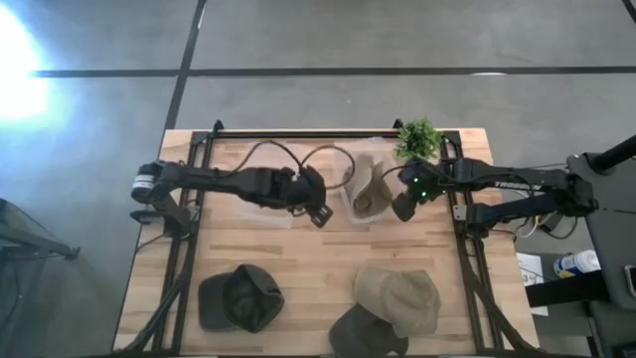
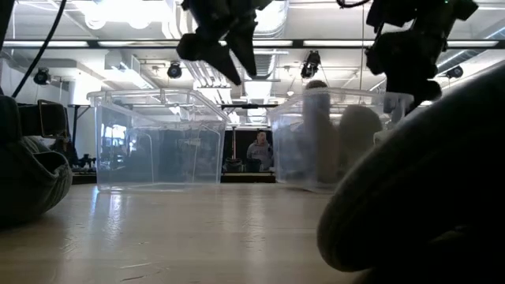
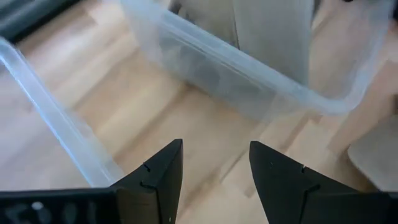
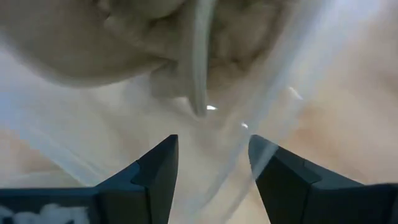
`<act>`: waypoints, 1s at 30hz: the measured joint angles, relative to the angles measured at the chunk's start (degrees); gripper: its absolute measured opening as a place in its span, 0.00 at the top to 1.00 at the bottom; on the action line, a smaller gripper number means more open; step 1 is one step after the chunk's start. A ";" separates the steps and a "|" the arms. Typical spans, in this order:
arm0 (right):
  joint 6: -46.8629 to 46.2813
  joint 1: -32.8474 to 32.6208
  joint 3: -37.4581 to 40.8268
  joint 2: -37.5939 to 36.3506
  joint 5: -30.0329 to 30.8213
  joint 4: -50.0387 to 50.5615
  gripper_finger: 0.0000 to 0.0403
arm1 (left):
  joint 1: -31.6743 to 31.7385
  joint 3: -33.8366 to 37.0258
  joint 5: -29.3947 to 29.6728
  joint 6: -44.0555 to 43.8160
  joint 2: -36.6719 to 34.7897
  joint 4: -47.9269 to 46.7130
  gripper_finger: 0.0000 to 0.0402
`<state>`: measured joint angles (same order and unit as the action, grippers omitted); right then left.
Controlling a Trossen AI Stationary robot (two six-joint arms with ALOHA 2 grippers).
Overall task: Pick & Place hat
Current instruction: Adjust the right transparent bin on the table, then adjust the left transparent bin on the table
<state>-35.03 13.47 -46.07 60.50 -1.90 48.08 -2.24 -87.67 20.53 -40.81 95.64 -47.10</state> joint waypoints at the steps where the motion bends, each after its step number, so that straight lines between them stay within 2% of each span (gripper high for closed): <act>1: -1.21 -0.17 0.43 0.20 -2.26 -2.97 0.53 | -0.46 0.79 -0.02 -1.06 0.00 0.06 0.56; 6: -3.55 -0.11 0.41 0.86 -3.52 -13.75 0.53 | -1.49 3.05 0.27 -4.33 -0.33 0.44 0.56; 10: -3.43 0.38 -1.10 0.79 3.89 -17.89 0.53 | -1.48 3.60 1.67 -3.93 -0.33 2.45 0.56; 13: -1.43 1.01 -2.55 0.77 11.15 -16.06 0.53 | -1.08 3.31 3.07 -2.53 -0.33 3.11 0.56; 15: 0.30 0.99 -4.72 0.29 13.70 -13.51 0.53 | -0.88 2.65 3.35 -1.11 -0.34 3.09 0.56; 17: 2.34 0.41 -7.82 -0.37 13.38 -9.31 0.53 | -0.83 1.77 3.53 2.21 -0.77 2.38 0.56; 20: 3.36 -2.14 -11.94 -0.51 8.73 1.74 0.53 | -1.36 1.11 2.72 8.17 -2.43 1.63 0.56; 23: -2.32 -6.17 -14.01 -0.31 3.10 11.74 0.53 | -2.16 1.86 -1.37 13.68 -4.90 1.91 0.56; 25: -8.32 -9.68 -13.59 -0.10 0.06 14.69 0.53 | -2.40 2.92 -6.77 15.67 -6.36 2.28 0.56; 27: -15.63 -13.88 -11.89 0.11 -2.20 13.03 0.53 | -2.44 4.41 -13.86 15.07 -7.60 2.57 0.56; 30: -27.58 -21.10 -8.91 0.74 -2.94 6.96 0.53 | -1.96 7.34 -24.05 9.70 -8.84 2.96 0.56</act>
<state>-62.61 -7.64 -54.98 61.24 -4.84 55.04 -4.20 -80.33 -3.52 -31.11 86.79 -44.14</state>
